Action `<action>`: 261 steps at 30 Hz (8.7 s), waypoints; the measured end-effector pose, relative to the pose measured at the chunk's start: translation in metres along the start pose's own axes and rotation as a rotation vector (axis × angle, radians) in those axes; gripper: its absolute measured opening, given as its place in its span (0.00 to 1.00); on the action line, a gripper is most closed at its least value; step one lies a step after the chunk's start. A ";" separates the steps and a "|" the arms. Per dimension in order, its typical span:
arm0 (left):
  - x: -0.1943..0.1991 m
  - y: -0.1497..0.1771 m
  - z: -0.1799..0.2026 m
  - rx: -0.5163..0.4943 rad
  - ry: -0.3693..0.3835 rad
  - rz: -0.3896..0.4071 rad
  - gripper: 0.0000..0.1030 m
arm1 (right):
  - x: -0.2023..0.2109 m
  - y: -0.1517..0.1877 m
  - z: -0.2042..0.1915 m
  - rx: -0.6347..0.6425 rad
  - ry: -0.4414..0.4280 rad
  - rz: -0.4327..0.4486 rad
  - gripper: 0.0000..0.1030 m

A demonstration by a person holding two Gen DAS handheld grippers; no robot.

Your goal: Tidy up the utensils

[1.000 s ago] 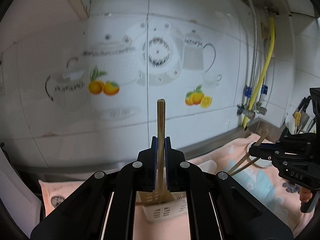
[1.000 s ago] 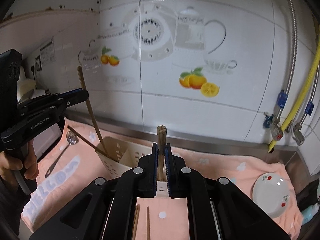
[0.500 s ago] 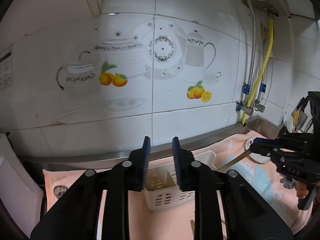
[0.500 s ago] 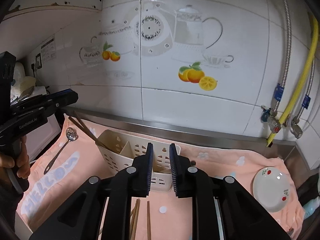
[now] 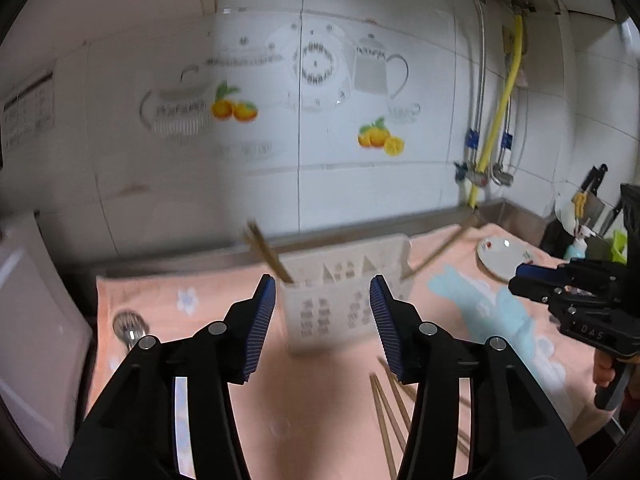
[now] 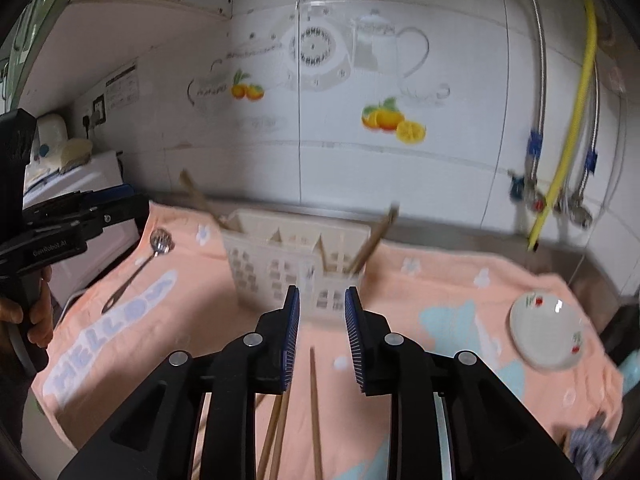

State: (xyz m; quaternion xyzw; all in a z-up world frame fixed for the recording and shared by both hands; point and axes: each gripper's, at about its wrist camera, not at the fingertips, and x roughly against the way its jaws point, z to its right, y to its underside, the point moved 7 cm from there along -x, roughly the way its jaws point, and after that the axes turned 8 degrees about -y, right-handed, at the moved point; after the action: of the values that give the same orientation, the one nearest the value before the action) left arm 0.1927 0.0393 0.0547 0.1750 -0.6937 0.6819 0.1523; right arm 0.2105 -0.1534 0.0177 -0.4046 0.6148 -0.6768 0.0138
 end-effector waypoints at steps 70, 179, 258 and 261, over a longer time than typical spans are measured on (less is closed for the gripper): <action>-0.031 0.224 0.068 0.020 0.035 -0.384 0.06 | -0.050 0.177 0.005 -0.094 -0.004 -0.244 0.06; -0.026 -0.046 0.001 0.029 -0.035 0.118 0.45 | -0.019 -0.062 0.013 0.006 -0.012 0.070 0.35; -0.005 0.197 -0.057 0.279 -0.187 -0.289 0.95 | -0.070 0.171 -0.029 -0.057 -0.015 -0.243 0.16; -0.005 0.199 -0.059 0.284 -0.190 -0.294 0.95 | -0.069 0.171 -0.029 -0.043 0.000 -0.242 0.13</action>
State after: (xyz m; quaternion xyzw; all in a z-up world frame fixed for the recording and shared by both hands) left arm 0.1058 0.0998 -0.1243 0.3573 -0.5691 0.7235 0.1579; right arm 0.1588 -0.1355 -0.1613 -0.4760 0.5758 -0.6603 -0.0768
